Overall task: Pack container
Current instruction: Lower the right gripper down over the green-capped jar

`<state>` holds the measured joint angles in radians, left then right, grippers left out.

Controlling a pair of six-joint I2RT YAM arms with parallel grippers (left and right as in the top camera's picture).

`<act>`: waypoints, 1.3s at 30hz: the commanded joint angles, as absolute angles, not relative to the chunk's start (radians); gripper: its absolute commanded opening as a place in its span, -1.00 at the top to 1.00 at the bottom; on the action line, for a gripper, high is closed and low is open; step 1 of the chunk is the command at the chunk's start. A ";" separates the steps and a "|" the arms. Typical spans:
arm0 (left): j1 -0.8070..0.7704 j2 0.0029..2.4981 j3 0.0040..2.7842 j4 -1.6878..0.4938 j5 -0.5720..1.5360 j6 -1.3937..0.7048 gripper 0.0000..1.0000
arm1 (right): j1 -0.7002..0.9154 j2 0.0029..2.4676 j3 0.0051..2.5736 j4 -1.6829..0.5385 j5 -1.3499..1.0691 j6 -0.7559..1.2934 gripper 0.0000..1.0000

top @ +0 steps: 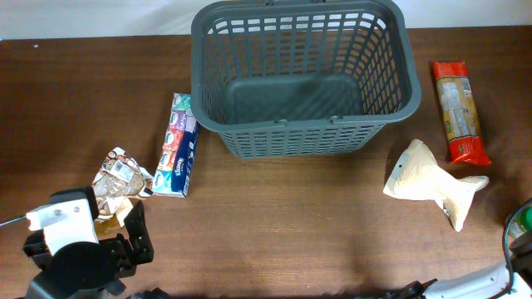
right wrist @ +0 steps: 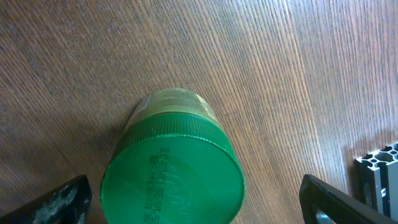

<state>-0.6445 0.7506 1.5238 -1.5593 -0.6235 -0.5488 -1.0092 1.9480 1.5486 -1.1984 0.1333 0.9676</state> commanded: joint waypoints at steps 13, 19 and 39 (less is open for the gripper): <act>-0.640 0.749 1.529 -1.558 -0.616 -0.544 -0.99 | -1.008 2.020 1.541 -1.184 0.171 0.976 -0.97; -0.640 0.749 1.529 -1.558 -0.616 -0.544 -0.99 | -1.008 2.021 1.541 -1.177 0.171 0.971 -0.96; -0.640 0.749 1.529 -1.558 -0.616 -0.544 -0.99 | -1.008 2.021 1.472 -1.098 0.147 0.923 -0.97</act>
<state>-0.6445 0.7506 1.5238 -1.5597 -0.6235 -0.5491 -1.0092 2.0151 1.5055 -1.1130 0.1478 0.9302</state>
